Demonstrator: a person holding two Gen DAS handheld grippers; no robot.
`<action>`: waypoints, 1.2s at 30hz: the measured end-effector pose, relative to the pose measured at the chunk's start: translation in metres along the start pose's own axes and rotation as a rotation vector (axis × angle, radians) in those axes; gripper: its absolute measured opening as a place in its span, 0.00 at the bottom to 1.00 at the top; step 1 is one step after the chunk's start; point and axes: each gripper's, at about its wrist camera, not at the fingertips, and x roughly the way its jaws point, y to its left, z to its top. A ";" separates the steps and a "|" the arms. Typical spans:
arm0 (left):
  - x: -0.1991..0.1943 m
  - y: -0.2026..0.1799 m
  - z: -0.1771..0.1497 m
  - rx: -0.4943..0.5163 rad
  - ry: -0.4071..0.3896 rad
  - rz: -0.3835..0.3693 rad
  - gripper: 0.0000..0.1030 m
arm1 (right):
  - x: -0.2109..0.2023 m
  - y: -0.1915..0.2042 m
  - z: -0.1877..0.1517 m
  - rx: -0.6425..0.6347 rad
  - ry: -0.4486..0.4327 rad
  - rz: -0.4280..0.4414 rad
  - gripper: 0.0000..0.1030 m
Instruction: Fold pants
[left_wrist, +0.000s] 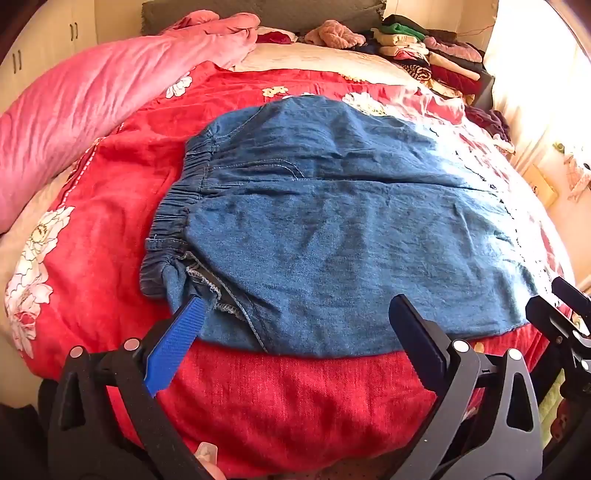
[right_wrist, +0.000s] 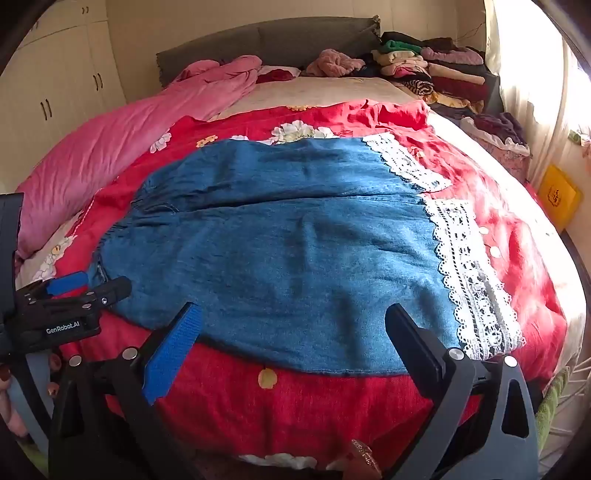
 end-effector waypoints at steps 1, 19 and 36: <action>0.000 0.000 0.000 0.001 -0.001 0.000 0.91 | 0.001 0.000 0.000 0.005 0.018 -0.002 0.96; -0.003 -0.003 0.000 0.006 0.000 0.001 0.91 | 0.000 0.001 0.000 -0.002 0.013 -0.016 0.96; -0.004 -0.004 0.000 0.007 0.000 0.004 0.91 | -0.001 0.001 -0.002 0.000 0.018 -0.020 0.96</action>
